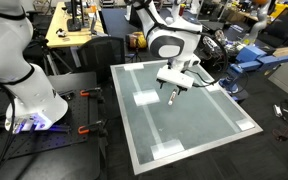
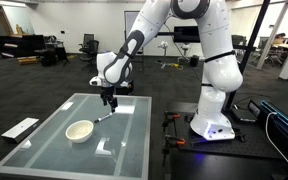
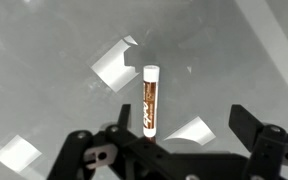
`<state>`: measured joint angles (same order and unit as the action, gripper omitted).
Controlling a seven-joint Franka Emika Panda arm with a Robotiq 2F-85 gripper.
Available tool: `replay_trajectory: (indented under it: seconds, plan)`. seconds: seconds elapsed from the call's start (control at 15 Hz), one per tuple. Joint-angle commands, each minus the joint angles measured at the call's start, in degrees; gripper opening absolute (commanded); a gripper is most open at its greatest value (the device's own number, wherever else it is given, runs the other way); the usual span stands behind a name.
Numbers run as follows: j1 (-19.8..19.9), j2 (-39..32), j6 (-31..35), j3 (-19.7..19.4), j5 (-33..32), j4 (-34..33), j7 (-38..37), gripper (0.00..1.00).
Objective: Put the marker in the bowl
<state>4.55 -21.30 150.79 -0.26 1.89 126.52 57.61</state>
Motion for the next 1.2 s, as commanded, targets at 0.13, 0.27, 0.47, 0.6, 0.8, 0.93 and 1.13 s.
replay_trajectory:
  seconds: [0.13, 0.27, 0.47, 0.6, 0.8, 0.93, 1.13]
  plan:
    - [0.89, -5.01, -0.72, 0.73, -4.87, -4.43, -2.17, 1.00]
    - [0.92, -6.26, -0.72, 0.89, -5.93, -5.39, -2.17, 1.00]
    - [0.85, -8.05, -0.81, 1.01, -7.02, -7.13, -2.26, 1.00]
    - [0.83, -9.19, -1.01, 1.14, -7.54, -8.50, -2.41, 1.00]
    - [0.84, -10.44, -1.22, 1.45, -7.72, -10.04, -2.52, 1.00]
    - [0.90, -11.17, -1.35, 1.67, -7.66, -10.89, -2.49, 0.88]
    - [0.86, -11.91, -1.56, 1.86, -7.71, -11.60, -2.53, 0.60]
